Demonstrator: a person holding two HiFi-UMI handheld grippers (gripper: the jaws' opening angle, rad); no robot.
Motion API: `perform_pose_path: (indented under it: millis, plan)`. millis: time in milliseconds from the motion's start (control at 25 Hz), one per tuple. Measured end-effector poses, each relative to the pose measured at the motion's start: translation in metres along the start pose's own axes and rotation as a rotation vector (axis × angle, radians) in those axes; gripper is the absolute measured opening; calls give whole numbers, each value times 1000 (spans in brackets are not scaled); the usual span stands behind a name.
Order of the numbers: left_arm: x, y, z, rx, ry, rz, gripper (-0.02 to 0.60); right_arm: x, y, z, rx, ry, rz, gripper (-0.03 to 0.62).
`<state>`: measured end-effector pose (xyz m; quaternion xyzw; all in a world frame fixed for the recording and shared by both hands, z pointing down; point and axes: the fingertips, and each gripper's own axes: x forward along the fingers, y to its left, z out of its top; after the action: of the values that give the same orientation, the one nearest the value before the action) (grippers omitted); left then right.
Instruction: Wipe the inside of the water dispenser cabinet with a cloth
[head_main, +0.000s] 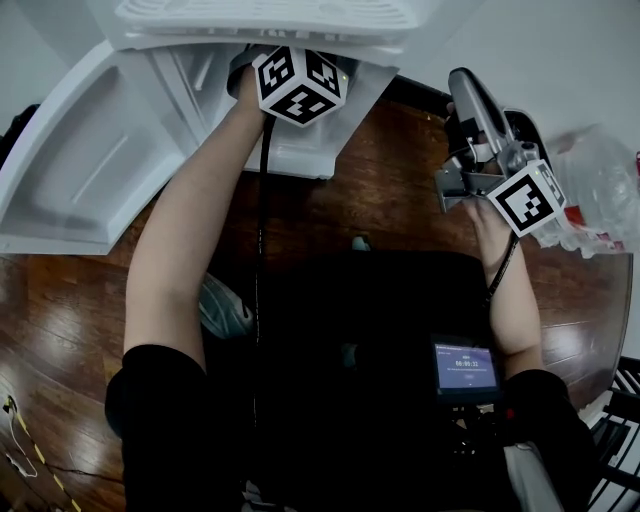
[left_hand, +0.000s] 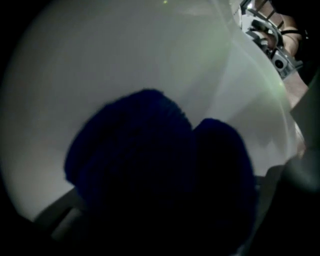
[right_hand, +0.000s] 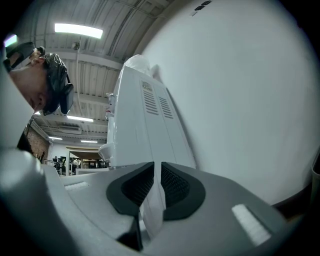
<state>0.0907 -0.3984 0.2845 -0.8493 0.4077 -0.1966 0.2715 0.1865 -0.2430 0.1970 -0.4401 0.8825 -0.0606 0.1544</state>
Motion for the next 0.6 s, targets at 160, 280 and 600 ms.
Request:
perform_pose_path:
  millis: [160,280,600]
  plan:
    - [-34,-16,4,-61,-55,-17,146,-1,2,1,-5,-3,3,48]
    - [-71,-44,6,-114,-104,-35,146,1,4,2,-14,2,7,48]
    - [-45,-21,-13,-616,-114,53,146,0,3,-1,-10,15,-3,48]
